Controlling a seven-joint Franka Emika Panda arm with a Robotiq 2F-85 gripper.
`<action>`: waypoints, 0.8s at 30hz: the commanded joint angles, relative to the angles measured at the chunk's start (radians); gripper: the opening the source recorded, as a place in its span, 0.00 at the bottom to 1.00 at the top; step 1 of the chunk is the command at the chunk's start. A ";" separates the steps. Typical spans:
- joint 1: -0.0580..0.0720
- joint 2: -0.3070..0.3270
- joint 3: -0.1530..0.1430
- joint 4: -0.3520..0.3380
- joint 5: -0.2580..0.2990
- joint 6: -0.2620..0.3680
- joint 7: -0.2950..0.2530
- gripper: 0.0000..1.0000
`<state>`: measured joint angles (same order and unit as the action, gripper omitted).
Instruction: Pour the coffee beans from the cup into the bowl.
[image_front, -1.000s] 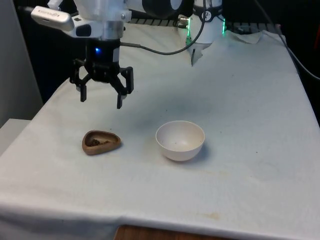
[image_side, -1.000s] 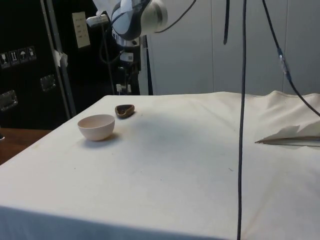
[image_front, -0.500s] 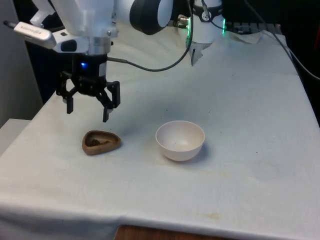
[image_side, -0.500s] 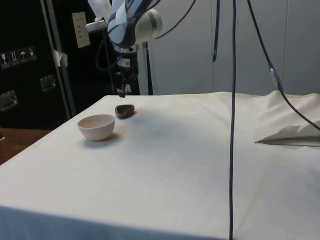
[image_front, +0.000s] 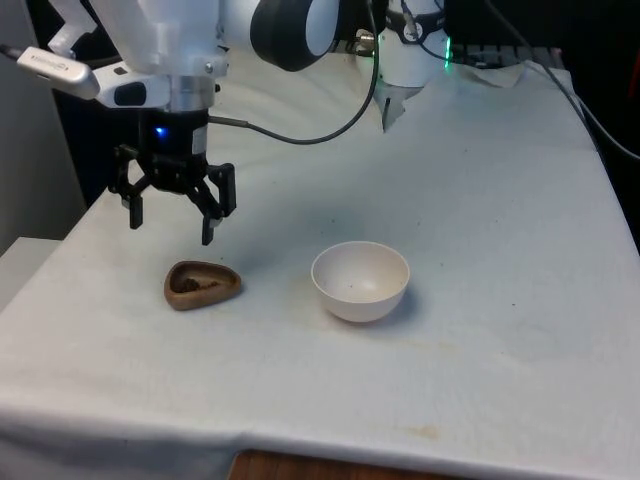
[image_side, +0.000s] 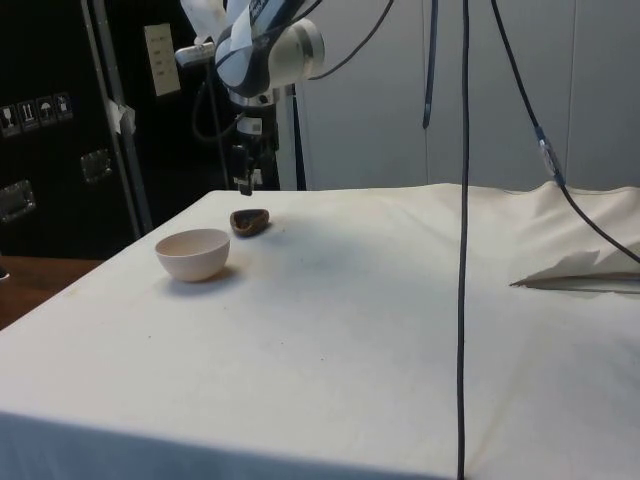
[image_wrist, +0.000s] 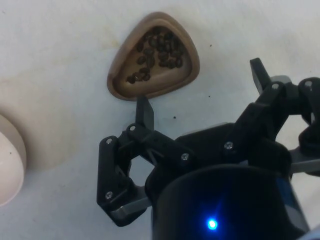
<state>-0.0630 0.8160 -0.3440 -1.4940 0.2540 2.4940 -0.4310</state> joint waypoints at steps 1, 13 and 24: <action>-0.002 0.002 0.002 0.002 0.002 0.000 -0.002 1.00; -0.001 0.023 -0.008 0.030 -0.003 -0.017 0.000 1.00; -0.006 0.039 -0.026 0.045 0.001 -0.034 -0.012 1.00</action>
<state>-0.0630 0.8510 -0.3740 -1.4580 0.2540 2.4710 -0.4380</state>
